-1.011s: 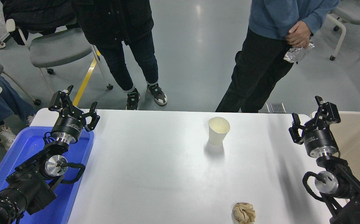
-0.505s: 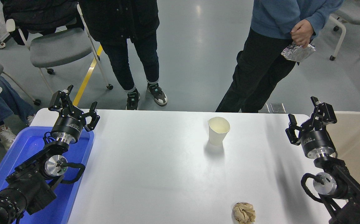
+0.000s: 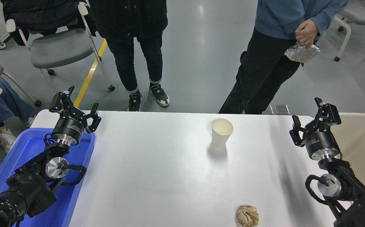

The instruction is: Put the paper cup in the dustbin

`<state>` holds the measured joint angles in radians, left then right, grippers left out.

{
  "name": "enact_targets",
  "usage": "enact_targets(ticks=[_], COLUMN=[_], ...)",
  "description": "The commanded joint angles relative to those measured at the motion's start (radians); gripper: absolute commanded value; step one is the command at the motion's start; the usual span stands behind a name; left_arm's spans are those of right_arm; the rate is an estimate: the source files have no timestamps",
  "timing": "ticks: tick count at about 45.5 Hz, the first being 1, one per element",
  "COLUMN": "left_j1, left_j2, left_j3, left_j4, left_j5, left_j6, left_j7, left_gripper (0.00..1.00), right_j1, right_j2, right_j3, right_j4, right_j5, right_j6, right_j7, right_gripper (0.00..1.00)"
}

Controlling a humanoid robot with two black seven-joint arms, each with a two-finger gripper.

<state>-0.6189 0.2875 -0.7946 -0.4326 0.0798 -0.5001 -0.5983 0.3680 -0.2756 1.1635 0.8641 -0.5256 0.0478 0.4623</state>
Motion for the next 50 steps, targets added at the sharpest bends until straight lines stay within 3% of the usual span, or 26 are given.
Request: enact_targets(ticks=[1,19,30,35,41,50], left_j1=[-0.001,-0.001,0.001,0.001,0.001,-0.001], left_j2=[-0.001,-0.001,-0.001,0.001,-0.001,-0.001], left_j3=[0.000,0.000,0.000,0.000,0.000,0.000], left_j4=[0.000,0.000,0.000,0.000,0.000,0.000], left_j5=[0.000,0.000,0.000,0.000,0.000,0.000], left_j6=[0.000,0.000,0.000,0.000,0.000,0.000], left_j7=[0.000,0.000,0.000,0.000,0.000,0.000], left_gripper=[1.00,1.00,1.00,1.00,1.00,1.00], right_j1=[0.035,0.186,0.500,0.629,0.738,0.848], right_j2=[-0.043,-0.220,-0.321,-0.315,-0.278,-0.154], right_j3=[-0.088,-0.338,-0.776,-0.950,-1.152,-1.413], right_j4=[0.029,0.199,0.211,0.205,0.202,0.121], right_j5=[0.018,-0.053,-0.128,-0.240,-0.388,-0.398], right_j6=[-0.006,-0.005,-0.008,-0.043,-0.167,-0.195], right_j7=[-0.016,-0.209,-0.215,-0.214,-0.217,-0.241], right_gripper=[0.99,0.99,0.99,0.99,0.99,0.99])
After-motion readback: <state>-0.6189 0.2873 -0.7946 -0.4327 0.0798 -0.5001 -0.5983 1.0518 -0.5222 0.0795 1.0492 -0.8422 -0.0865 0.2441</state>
